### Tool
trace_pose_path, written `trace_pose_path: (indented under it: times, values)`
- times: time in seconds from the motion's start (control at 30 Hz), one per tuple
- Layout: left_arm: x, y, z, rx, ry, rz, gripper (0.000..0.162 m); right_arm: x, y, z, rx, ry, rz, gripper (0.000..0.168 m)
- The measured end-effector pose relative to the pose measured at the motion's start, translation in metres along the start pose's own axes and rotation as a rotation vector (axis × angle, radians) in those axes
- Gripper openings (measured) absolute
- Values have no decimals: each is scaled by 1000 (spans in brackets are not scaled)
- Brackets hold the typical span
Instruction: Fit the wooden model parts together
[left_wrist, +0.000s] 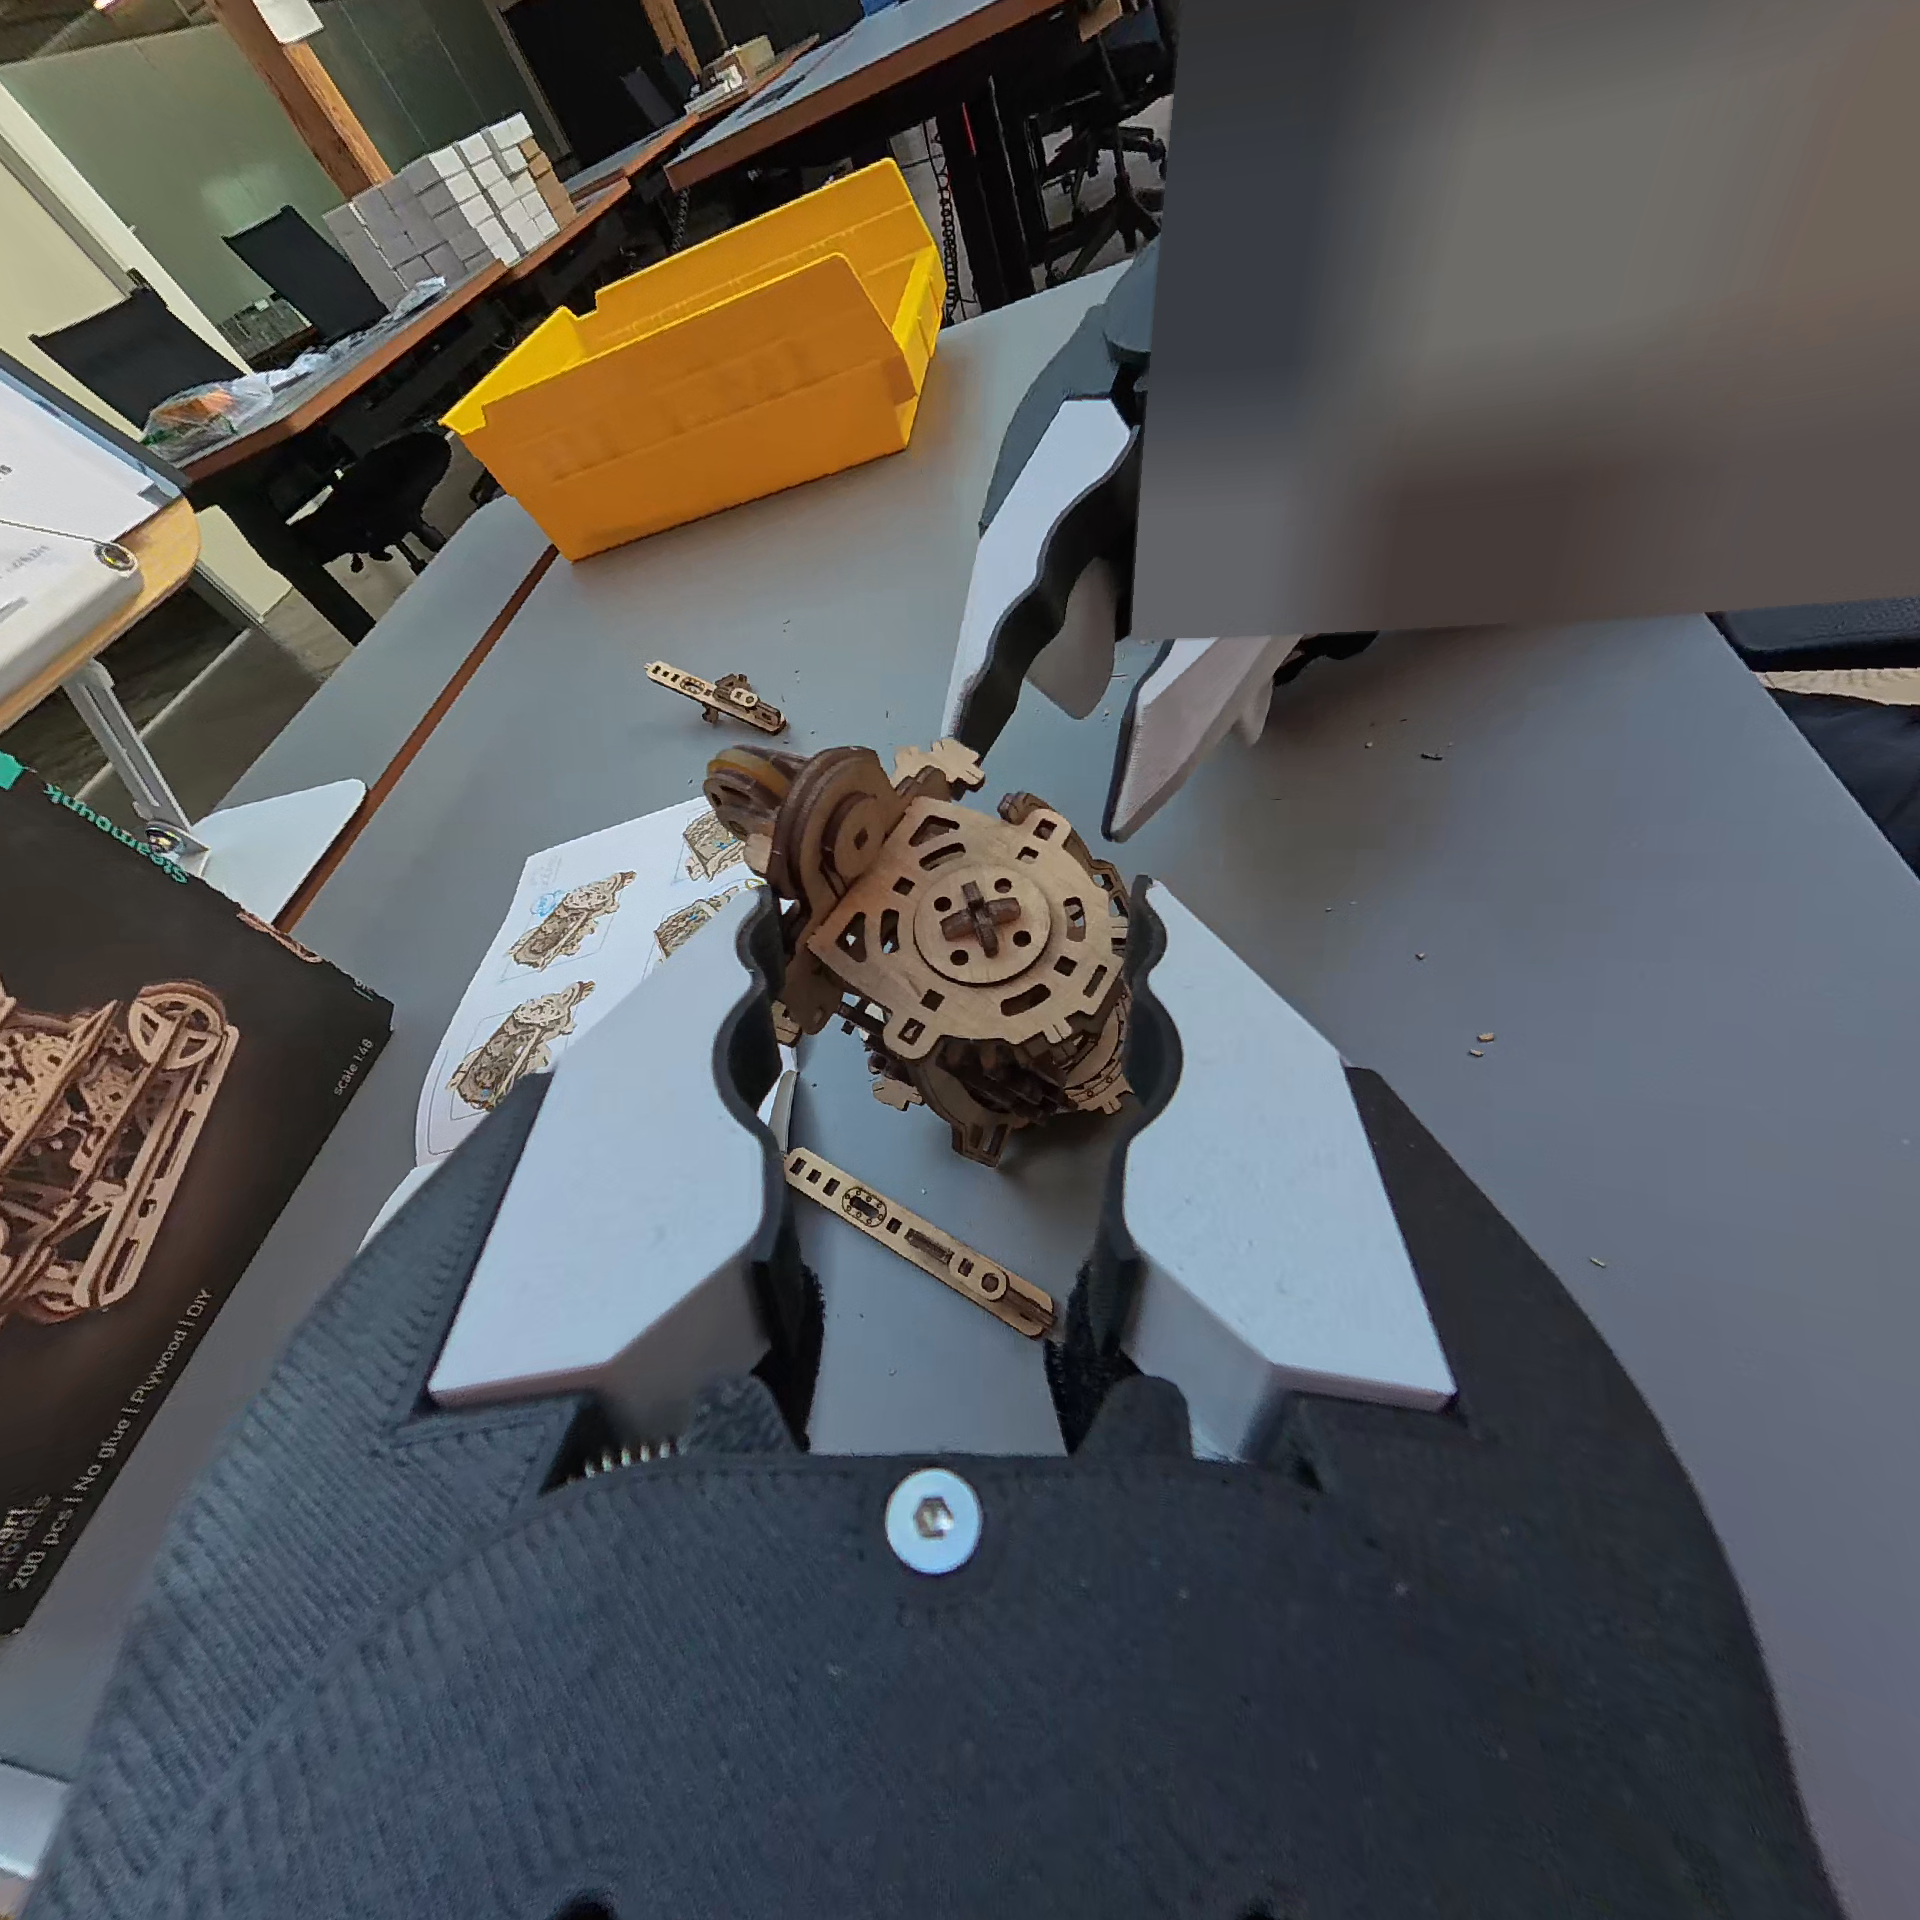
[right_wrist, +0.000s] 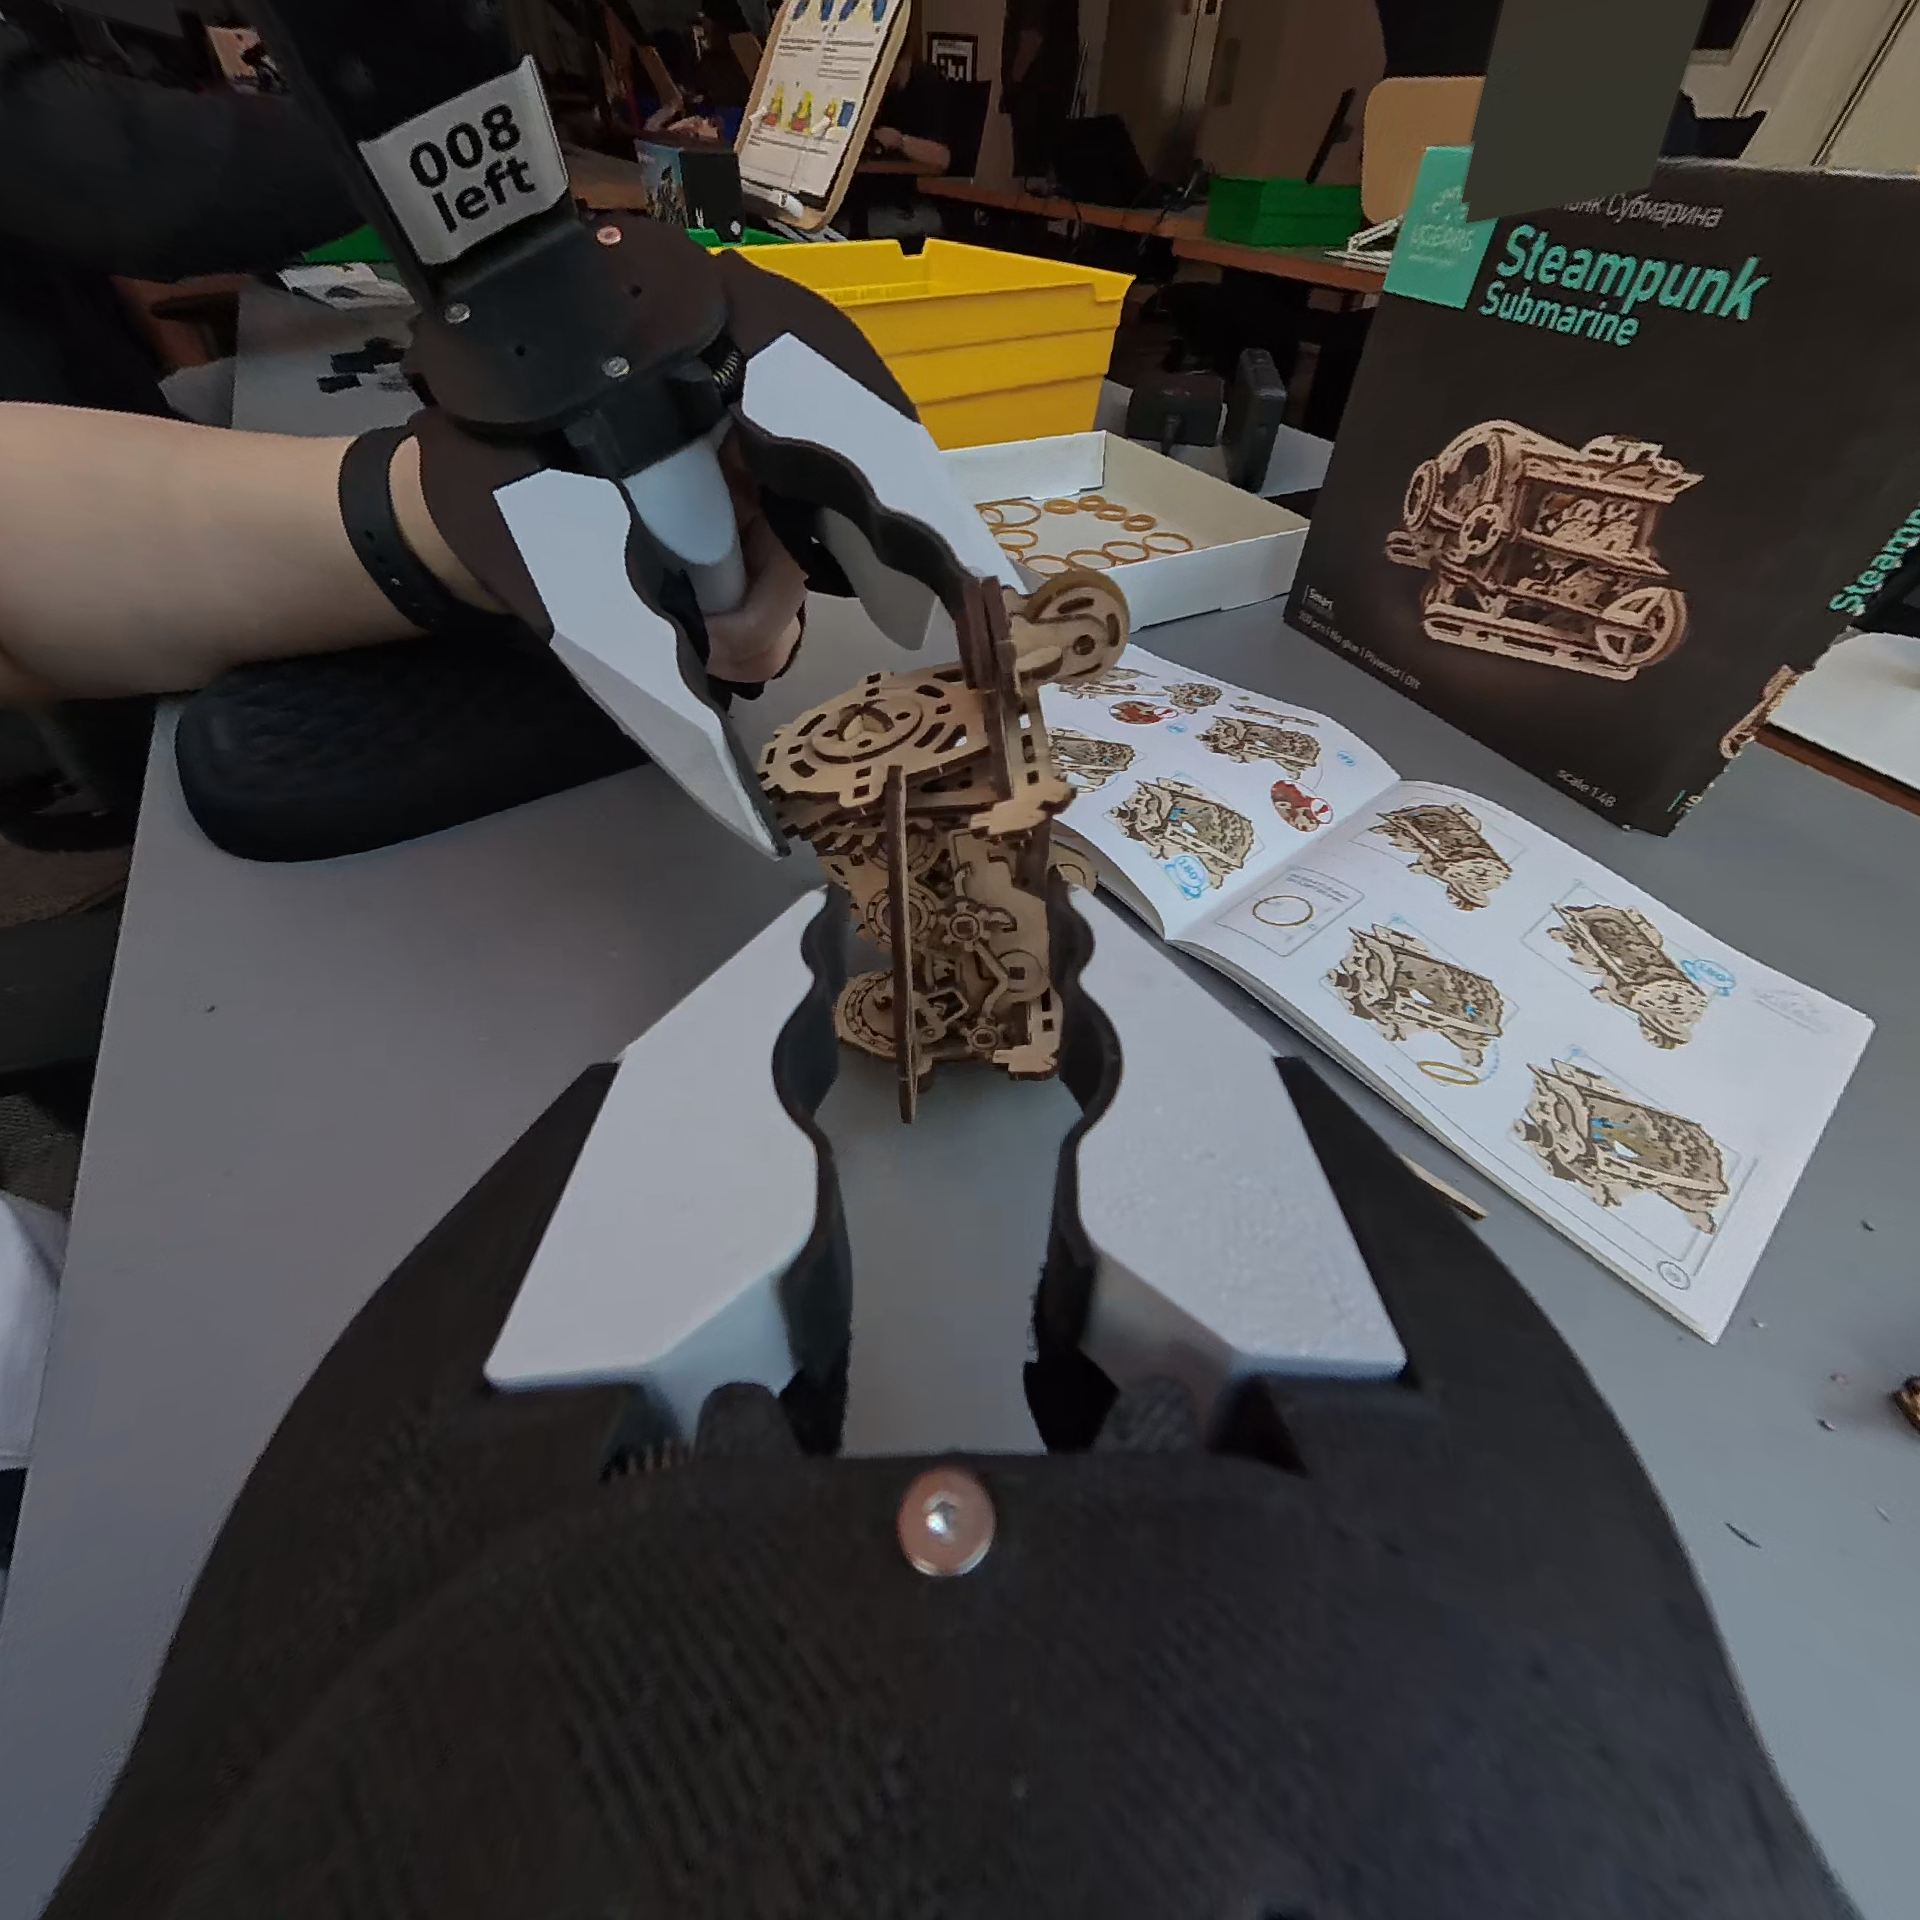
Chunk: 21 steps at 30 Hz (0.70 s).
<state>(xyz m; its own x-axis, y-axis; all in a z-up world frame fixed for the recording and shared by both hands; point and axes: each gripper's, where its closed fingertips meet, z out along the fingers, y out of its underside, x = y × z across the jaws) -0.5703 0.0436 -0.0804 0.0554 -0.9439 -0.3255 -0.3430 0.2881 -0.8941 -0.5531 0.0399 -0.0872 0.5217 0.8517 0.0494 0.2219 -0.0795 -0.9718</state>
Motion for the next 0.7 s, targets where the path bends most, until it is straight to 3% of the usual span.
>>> trace_pose_path:
  times: [0.27,0.7]
  values:
    - [1,-2,1,6,16,-13,64,-1,2,16,-35,-10,-7,33]
    - [3,-3,2,-30,64,19,64,2,3,13,-17,21,-32,29]
